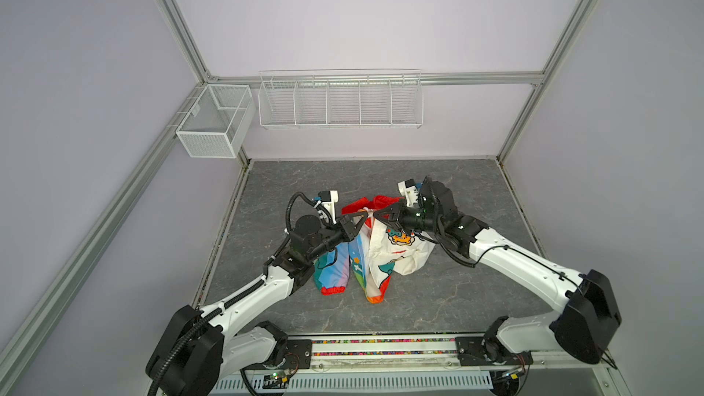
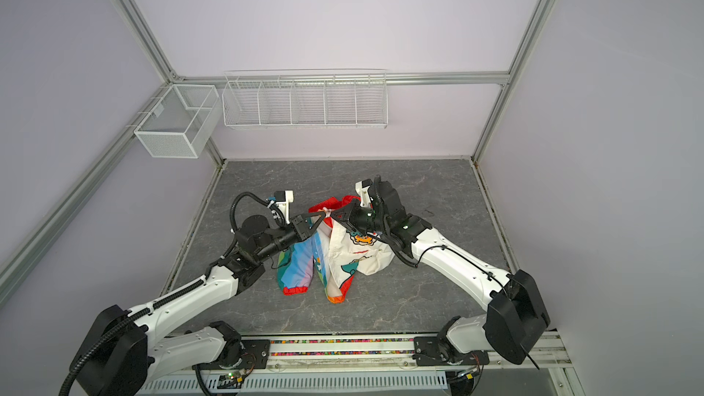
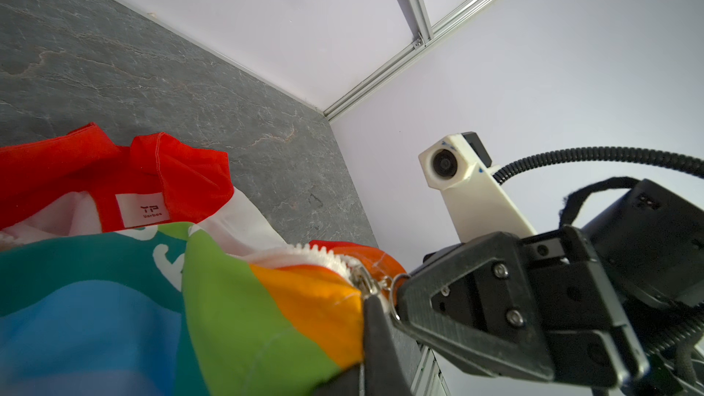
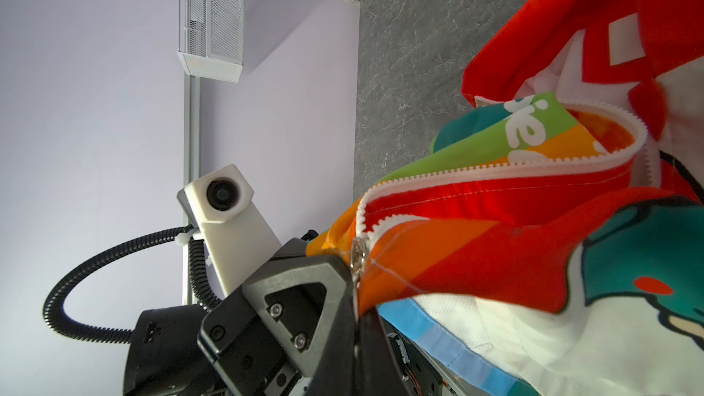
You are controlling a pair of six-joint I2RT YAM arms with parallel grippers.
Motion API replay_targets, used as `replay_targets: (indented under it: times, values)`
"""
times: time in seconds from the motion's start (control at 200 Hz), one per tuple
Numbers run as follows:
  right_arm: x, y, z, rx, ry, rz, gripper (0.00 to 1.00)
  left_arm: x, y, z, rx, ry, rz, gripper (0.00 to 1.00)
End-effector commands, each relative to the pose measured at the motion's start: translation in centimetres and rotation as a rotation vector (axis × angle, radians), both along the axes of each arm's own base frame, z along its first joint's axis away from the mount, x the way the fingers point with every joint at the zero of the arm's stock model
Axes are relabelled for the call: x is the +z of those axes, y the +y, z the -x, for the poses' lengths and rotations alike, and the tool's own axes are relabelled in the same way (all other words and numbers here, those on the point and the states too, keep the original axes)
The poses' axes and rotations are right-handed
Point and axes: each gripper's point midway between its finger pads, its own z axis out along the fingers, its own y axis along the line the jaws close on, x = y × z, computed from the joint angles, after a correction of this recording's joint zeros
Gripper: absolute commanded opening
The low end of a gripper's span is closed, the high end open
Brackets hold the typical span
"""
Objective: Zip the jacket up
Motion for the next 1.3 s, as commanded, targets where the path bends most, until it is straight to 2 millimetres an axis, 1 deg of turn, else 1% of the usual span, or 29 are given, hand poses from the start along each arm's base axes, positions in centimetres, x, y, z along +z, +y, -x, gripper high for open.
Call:
replay_targets:
  times: [0.0, 0.25, 0.37, 0.505, 0.7, 0.945, 1.14, 1.295]
  values:
    - [2.4, -0.6, -0.5, -0.02, -0.036, -0.032, 0.07, -0.3, 0.2, 0.5, 0.0, -0.011, -0.017, 0.0]
    - [1.1, -0.9, 0.3, -0.003, -0.012, -0.015, 0.07, 0.1, 0.3, 0.4, 0.008, -0.024, -0.011, 0.0]
    - [0.7, -0.9, 0.3, -0.002, -0.005, -0.014, 0.13, 0.3, 0.2, 0.4, 0.003, -0.025, -0.007, 0.0]
    - [0.8, -0.8, 0.3, -0.002, -0.009, -0.016, 0.17, 0.4, 0.0, 0.5, -0.007, -0.025, -0.005, 0.0]
    - [0.8, -0.7, 0.2, 0.002, -0.011, -0.021, 0.17, 0.5, 0.0, 0.7, -0.011, -0.028, -0.004, 0.0]
    - [0.9, -0.5, 0.3, 0.01, -0.007, -0.029, 0.12, 0.3, 0.0, 0.5, -0.006, -0.025, -0.007, 0.0]
    - [0.3, -0.5, 0.6, 0.007, 0.011, -0.033, 0.23, 0.4, 0.0, 0.4, 0.0, -0.03, -0.003, 0.0]
    - [0.0, -0.5, 0.7, 0.001, 0.02, -0.037, 0.24, 0.4, 0.0, 0.3, 0.001, -0.029, 0.001, 0.0]
